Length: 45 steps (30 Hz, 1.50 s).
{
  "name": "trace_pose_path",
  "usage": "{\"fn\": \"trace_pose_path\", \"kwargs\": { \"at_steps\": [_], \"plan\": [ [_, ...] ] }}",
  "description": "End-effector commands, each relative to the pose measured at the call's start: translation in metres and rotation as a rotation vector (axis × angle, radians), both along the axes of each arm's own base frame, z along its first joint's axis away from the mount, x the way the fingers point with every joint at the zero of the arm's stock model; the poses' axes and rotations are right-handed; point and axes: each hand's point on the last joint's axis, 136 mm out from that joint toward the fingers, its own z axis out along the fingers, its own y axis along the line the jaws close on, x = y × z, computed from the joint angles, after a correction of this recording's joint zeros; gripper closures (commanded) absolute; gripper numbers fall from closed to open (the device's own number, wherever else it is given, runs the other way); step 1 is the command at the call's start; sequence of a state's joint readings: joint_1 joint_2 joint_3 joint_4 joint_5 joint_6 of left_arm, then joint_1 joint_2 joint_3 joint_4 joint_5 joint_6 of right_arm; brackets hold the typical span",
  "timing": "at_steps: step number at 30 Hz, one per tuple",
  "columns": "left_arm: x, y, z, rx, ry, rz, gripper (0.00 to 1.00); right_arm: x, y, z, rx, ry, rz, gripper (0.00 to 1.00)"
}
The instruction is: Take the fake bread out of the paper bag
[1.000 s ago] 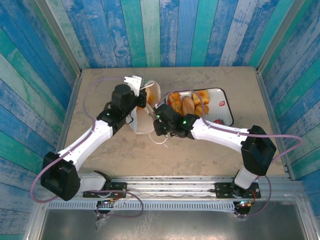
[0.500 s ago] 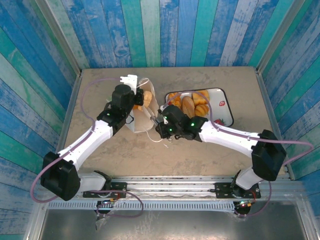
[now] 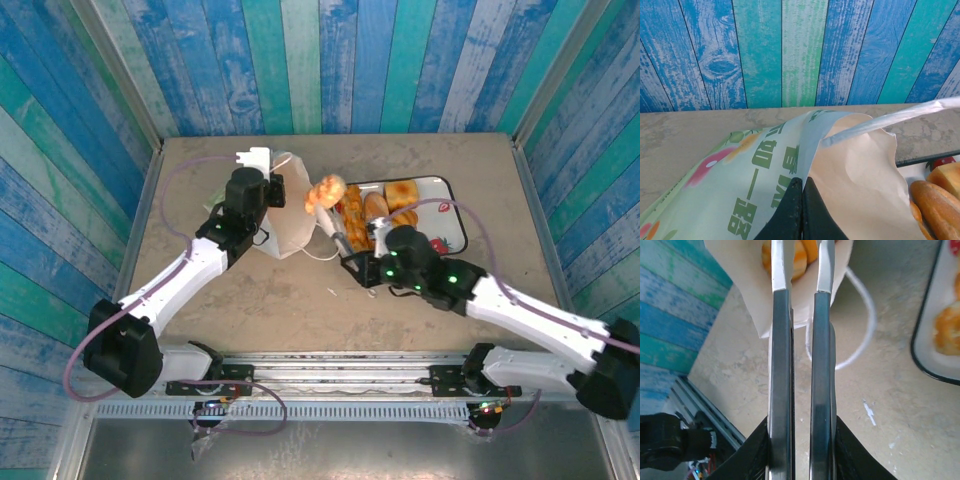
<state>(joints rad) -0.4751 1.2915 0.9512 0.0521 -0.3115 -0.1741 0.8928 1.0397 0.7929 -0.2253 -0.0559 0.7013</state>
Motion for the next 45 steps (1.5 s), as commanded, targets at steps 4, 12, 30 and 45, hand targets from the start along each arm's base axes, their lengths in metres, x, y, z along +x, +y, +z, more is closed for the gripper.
{"fn": "trace_pose_path", "kwargs": {
  "at_steps": [4,12,30,45],
  "plan": [
    [0.004,-0.002,0.018,-0.040,-0.048,0.003,1.00,-0.004,-0.077,0.011,0.100,-0.003,-0.226,0.78],
    [0.006,-0.005,0.023,-0.033,-0.054,-0.007,1.00,-0.016,-0.138,-0.014,0.145,0.103,-0.391,0.76],
    [0.007,-0.016,0.013,-0.048,-0.037,-0.065,1.00,-0.009,-0.148,-0.079,0.197,0.314,-0.422,0.75],
    [0.007,-0.019,0.009,-0.048,-0.029,-0.077,1.00,0.001,-0.135,-0.099,0.253,0.363,-0.381,0.75]
  ]
}}
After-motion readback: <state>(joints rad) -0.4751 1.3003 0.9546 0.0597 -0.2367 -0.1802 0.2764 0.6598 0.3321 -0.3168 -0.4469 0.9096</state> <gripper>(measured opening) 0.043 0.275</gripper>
